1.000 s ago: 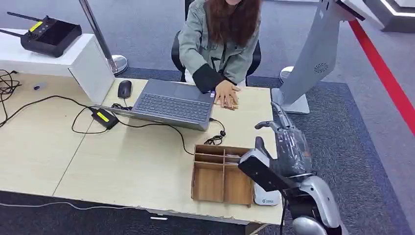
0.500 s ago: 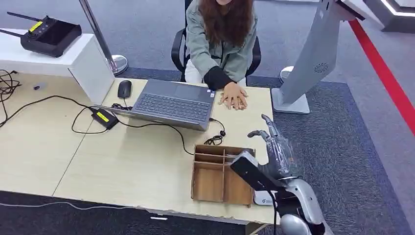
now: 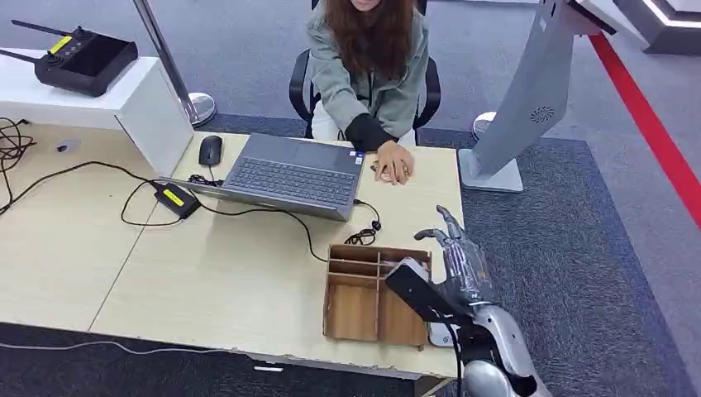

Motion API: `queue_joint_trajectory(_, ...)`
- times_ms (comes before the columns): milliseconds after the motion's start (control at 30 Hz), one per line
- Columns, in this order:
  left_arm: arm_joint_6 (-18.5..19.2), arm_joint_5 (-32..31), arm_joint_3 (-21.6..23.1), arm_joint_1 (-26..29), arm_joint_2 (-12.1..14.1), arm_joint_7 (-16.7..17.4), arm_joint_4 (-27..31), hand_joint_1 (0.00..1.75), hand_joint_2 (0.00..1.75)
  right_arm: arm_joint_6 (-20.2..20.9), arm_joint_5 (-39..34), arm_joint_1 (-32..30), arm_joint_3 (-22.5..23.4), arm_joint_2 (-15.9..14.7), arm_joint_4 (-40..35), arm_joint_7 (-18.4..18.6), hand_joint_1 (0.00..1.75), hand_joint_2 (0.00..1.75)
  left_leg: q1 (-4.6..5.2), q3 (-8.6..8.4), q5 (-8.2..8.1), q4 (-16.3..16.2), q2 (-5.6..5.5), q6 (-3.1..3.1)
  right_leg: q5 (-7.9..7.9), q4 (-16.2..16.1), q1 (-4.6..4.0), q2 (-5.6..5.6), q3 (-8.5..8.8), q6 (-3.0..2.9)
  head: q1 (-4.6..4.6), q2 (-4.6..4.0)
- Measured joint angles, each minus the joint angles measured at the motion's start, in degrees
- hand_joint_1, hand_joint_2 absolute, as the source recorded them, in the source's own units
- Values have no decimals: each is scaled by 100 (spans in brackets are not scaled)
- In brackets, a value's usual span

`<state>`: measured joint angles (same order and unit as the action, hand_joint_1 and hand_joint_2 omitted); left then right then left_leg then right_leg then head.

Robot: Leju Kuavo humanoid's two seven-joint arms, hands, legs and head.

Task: Pass the card to the sensor for recognition and then transmit it.

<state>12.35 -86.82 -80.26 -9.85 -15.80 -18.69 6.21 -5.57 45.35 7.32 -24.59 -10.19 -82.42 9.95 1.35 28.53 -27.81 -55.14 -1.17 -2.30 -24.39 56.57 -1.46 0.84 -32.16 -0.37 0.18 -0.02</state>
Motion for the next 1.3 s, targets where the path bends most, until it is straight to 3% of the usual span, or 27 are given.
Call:
queue_joint_trajectory(100, -2, -2, 0, 0, 0, 2, 0, 0, 0, -2, -2, 0, -2, 2, 42, 0, 96, 175, 0, 0, 0, 0, 0, 0, 0, 0, 0, 0, 0, 0, -2, 0)
queue_joint_trajectory(333, -2, -2, 0, 0, 0, 9, 0, 0, 0, -2, -48, -5, -2, 35, 105, 2, 89, 175, 0, -1, 0, 0, 0, 0, 0, 0, 0, 0, 0, 0, 0, 0)
queue_joint_trajectory(1300, -18, -4, -120, -1, 0, 24, 0, 0, 0, -50, -175, -113, -42, 109, 107, 37, 91, 175, 0, 0, 0, 0, 0, 0, 0, 0, 0, 0, 0, 0, 0, 0)
